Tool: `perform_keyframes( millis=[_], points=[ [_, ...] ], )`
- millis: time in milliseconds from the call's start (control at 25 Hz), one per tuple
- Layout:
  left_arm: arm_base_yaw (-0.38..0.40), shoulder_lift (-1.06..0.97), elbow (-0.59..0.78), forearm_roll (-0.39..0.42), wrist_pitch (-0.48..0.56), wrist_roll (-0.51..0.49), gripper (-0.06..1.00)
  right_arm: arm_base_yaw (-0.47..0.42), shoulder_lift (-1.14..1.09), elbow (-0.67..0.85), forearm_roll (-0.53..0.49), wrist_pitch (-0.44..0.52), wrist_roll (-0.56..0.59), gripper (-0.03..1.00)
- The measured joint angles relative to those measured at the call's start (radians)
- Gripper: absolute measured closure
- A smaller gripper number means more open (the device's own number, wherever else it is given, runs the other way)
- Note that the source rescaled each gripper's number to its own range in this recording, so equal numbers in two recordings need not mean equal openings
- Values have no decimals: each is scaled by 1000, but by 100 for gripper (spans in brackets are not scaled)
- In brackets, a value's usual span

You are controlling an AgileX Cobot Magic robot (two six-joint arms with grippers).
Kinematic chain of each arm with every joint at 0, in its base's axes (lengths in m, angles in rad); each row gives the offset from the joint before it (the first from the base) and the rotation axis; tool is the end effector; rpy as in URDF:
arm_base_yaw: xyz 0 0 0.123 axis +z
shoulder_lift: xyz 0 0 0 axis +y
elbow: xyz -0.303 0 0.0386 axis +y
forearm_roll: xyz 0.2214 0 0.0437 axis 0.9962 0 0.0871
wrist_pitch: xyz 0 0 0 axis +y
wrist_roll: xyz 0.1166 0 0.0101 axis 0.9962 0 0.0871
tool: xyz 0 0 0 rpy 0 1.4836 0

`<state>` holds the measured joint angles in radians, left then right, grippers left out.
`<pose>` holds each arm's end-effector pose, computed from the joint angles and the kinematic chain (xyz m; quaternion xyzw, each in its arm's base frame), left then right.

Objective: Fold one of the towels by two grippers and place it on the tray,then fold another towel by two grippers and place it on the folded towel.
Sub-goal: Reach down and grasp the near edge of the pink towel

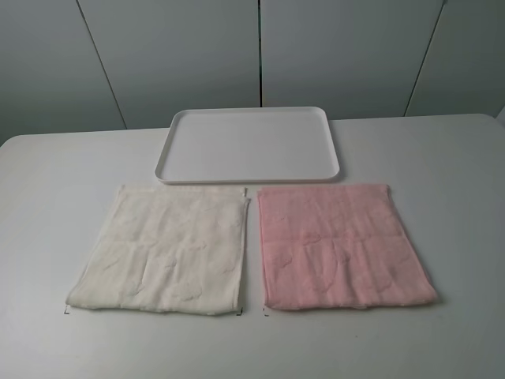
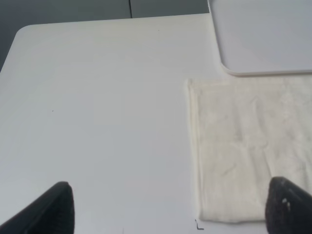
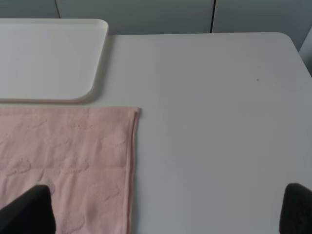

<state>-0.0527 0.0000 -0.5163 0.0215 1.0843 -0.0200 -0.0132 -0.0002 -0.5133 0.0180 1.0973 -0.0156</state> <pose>-0.0282 0.0037 0.2547 0.0134 0.8550 -0.0081 0.5184 -0.0288 0.0023 0.2525 -0.0016 0.8592 0.0016 0.5117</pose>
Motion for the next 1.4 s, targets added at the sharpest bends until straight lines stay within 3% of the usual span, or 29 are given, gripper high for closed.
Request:
perform_keyframes(
  millis=[1400],
  points=[
    [0, 0, 0, 0, 0, 0, -6, 0, 0, 0, 0, 0, 0, -3]
  ],
)
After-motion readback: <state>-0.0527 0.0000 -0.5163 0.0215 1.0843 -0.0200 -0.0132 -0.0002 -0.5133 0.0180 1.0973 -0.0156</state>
